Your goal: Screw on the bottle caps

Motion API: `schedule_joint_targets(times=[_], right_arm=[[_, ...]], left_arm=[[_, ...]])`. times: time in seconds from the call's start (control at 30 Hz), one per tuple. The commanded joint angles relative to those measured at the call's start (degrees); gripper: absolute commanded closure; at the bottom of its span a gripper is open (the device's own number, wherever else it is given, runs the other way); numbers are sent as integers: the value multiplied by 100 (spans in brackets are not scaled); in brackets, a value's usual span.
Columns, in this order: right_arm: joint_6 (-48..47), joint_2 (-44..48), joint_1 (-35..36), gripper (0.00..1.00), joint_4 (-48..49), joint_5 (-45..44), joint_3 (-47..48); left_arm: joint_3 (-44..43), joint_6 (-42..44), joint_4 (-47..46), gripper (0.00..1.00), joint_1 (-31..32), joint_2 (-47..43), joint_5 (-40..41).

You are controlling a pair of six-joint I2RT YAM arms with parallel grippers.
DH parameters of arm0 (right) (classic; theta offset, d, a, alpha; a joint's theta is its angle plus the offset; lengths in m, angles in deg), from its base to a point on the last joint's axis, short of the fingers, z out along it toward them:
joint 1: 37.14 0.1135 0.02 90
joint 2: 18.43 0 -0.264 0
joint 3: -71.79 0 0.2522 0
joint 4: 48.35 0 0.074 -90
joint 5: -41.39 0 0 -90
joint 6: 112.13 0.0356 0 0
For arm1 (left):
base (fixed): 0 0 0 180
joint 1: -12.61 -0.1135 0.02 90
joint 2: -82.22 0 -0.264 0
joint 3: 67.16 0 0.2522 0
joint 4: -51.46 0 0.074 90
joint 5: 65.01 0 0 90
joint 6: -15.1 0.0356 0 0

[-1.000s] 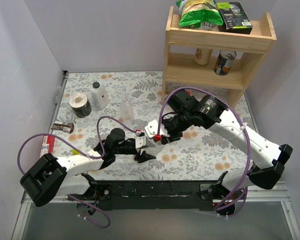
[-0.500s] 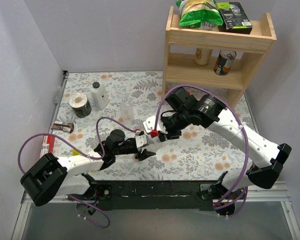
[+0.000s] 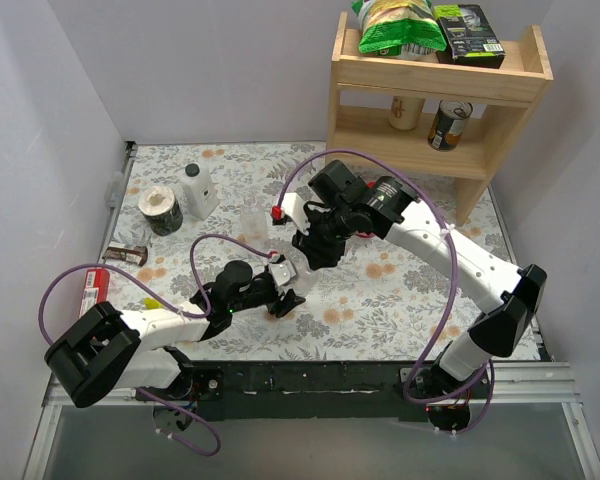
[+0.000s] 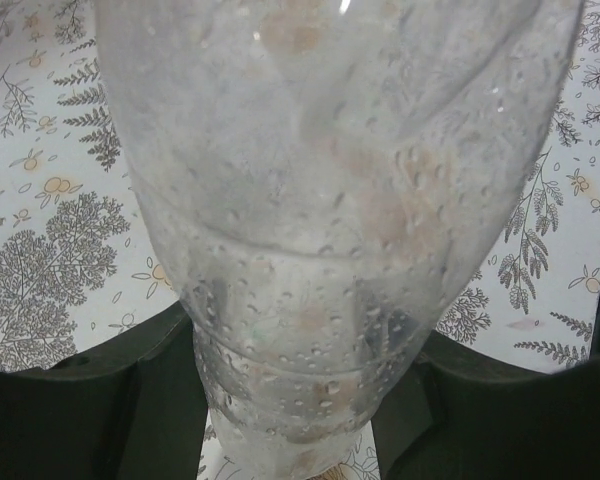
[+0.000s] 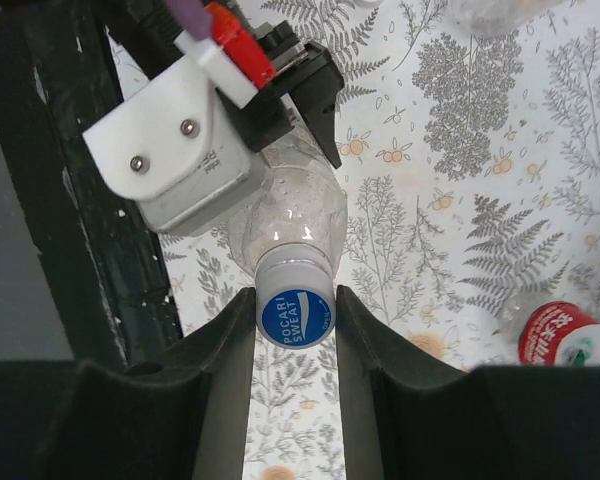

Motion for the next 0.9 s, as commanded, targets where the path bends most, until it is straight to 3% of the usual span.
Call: schedule_joint_targets(times=[0.0, 0.07, 0.17, 0.47, 0.73, 0.87], right_arm=[[1040, -488, 67, 88, -229, 475, 309], [979, -506, 40, 88, -220, 519, 319], [777, -445, 13, 70, -203, 546, 257], [276, -251, 13, 39, -352, 467, 555], [-320, -164, -13, 27, -1027, 598, 960], [-1182, 485, -328, 27, -907, 441, 338]], left_arm=[[-242, -516, -1176, 100, 14, -245, 342], [-180, -604, -1124, 100, 14, -289, 333], [-92, -631, -1027, 100, 14, -315, 298], [75, -526, -657, 100, -12, -253, 298], [163, -482, -500, 100, -30, -324, -123], [119, -27, -149, 100, -56, -412, -1089]])
